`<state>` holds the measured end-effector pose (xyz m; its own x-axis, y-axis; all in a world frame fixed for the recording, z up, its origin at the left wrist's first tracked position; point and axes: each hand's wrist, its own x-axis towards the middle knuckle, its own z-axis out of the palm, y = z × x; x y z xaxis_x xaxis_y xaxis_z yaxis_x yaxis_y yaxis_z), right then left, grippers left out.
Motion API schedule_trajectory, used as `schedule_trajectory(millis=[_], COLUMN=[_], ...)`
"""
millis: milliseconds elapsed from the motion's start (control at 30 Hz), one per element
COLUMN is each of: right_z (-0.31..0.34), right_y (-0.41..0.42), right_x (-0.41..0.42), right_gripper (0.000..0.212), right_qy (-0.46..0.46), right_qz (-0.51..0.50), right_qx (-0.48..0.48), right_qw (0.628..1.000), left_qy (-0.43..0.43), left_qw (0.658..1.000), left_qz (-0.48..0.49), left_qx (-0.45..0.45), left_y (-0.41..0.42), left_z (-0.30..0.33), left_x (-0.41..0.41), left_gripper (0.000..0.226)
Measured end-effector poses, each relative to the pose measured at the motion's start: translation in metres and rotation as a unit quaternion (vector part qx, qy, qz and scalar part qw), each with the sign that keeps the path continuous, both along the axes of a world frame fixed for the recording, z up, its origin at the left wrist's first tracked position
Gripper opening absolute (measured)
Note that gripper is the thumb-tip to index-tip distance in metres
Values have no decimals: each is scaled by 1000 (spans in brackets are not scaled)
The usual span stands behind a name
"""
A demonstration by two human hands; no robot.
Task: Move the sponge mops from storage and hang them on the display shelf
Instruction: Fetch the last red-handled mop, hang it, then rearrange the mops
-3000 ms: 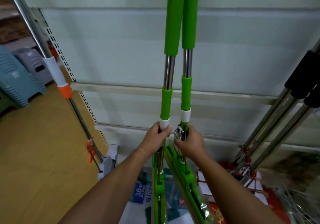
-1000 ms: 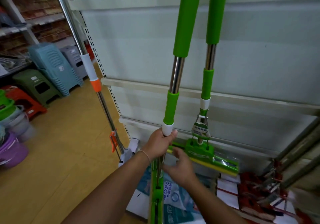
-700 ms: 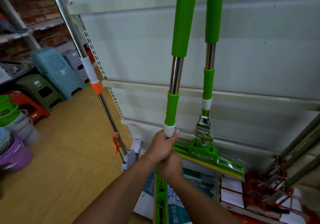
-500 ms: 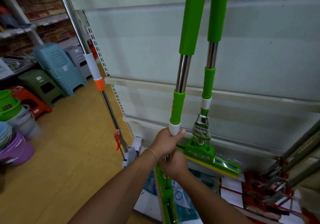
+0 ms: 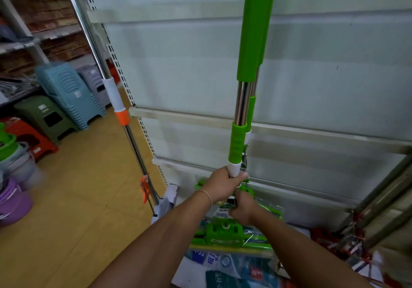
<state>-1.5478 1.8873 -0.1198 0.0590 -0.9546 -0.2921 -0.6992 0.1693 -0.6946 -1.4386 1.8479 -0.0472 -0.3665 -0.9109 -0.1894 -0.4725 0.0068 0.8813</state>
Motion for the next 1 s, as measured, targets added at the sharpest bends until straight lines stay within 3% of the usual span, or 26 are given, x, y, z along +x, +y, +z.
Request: schedule_trajectory(millis=[133,300,467,667,867,1000], right_z=[0,-2,-6,10,87,162], right_y=[-5,-8,-5,2,-9,-15], right_x=[-9,-15,-22,-27,-39,-47], right_gripper=[35,23,48,57,35,47], right_qy=[26,59,40,50,84,73], right_qz=[-5,-32,-79,-141,-239,-329], right_qx=[4,3,-29,-31,-82,-208], right_qw=[1000,998,996,988,964,918], left_qy=[-13,-20,-36,-72,-36,26], left_qw=[1000,1000,999,995,981,972], left_qz=[-5,-12,6,-32,-128,-154], left_qx=[1,11,4,-63,-139,-173], left_y=[-6,-15,-25,-30,-44,-52], left_z=[-4,-4,1,7,30,67], left_x=[-10,-19,-26,-34,-40,-47], left_gripper=[33,34,36,40,40,32])
